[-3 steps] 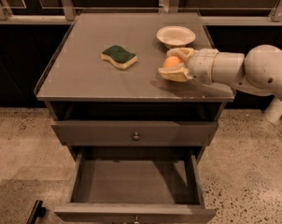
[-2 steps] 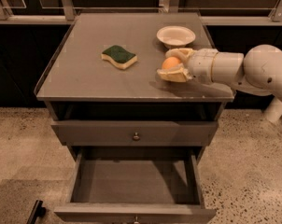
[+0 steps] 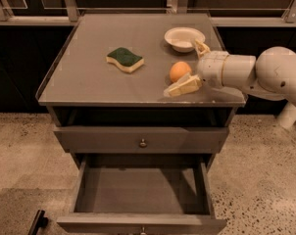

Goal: Pick orange from middle drawer and place on counter

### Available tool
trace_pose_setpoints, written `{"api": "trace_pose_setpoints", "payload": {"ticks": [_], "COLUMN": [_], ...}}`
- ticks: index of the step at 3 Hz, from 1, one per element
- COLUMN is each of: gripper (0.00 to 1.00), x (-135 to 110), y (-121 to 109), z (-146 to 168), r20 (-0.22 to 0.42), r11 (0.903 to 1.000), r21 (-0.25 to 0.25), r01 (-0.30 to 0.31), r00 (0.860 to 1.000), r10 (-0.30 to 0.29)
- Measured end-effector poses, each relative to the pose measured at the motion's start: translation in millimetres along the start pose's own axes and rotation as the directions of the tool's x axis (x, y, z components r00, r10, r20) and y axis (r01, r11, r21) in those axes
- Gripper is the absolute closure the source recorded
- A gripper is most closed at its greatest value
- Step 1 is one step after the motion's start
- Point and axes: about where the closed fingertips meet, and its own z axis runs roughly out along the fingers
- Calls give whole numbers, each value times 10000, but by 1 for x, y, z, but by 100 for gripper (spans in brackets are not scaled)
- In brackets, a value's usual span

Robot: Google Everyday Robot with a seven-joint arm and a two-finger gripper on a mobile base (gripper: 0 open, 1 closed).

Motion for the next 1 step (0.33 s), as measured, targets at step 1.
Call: {"api": "trace_pose_setpoints", "payload": {"ticks": [1], "gripper": [0], "x": [0], "y": [0], "z": [0], "r20": [0], "r11": [10000], "r21": [0], "r01": [0], "r00": [10000], "r10": [0]}}
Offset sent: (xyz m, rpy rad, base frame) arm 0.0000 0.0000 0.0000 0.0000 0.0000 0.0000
